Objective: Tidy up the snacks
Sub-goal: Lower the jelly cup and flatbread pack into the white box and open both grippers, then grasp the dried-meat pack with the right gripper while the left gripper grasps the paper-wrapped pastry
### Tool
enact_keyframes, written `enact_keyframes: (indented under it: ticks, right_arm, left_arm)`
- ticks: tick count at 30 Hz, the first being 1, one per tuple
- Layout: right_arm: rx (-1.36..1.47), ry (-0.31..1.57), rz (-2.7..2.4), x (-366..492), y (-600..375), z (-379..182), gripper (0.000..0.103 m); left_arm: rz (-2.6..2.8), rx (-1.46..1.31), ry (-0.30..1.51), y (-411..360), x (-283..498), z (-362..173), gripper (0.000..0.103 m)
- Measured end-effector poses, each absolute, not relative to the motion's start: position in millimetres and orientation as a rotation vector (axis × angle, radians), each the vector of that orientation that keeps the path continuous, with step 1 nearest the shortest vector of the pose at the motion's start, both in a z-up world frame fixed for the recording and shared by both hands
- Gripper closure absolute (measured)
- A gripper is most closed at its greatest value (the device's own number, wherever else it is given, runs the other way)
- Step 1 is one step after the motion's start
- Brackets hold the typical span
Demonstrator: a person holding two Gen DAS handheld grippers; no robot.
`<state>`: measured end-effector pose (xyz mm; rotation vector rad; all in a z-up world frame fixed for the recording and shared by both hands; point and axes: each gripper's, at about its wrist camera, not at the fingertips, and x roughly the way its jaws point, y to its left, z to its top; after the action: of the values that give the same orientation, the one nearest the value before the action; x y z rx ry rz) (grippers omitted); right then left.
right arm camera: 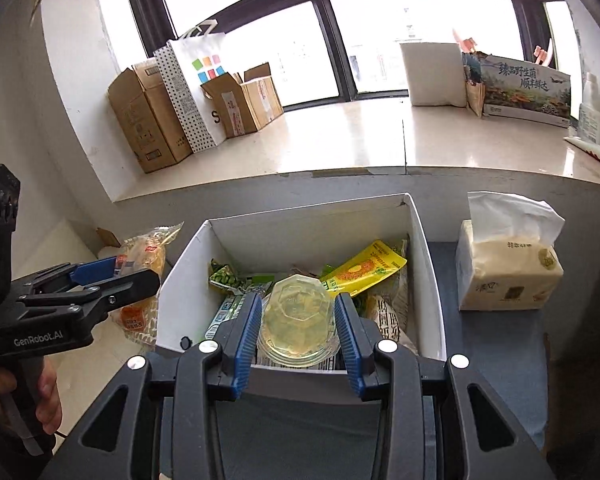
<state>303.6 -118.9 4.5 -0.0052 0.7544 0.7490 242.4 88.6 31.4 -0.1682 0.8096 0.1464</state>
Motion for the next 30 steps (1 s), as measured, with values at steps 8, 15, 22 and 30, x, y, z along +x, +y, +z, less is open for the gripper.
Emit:
enact_keyframes:
  ticks: [8,15,22,30]
  right_arm:
    - [-0.003,0.817,0.712,342,-106,-10,0.016]
    - [0.051,0.784,0.719,338,-125,-3,0.000]
    - [-0.002,0.758,0.727,320,-129,3,0.000]
    - [-0.034,0.714,0.791,248,-166,-7,0.000]
  left_arm:
    - [0.188,-0.124,0.864,92,264,9,0.002]
    - [0.185,-0.137,0.854,94,256,5,0.000]
    - [0.166,-0.133,0.842,88,243,11,0.000]
    - [0.087,-0.106,0.800,72,173,13,0.000]
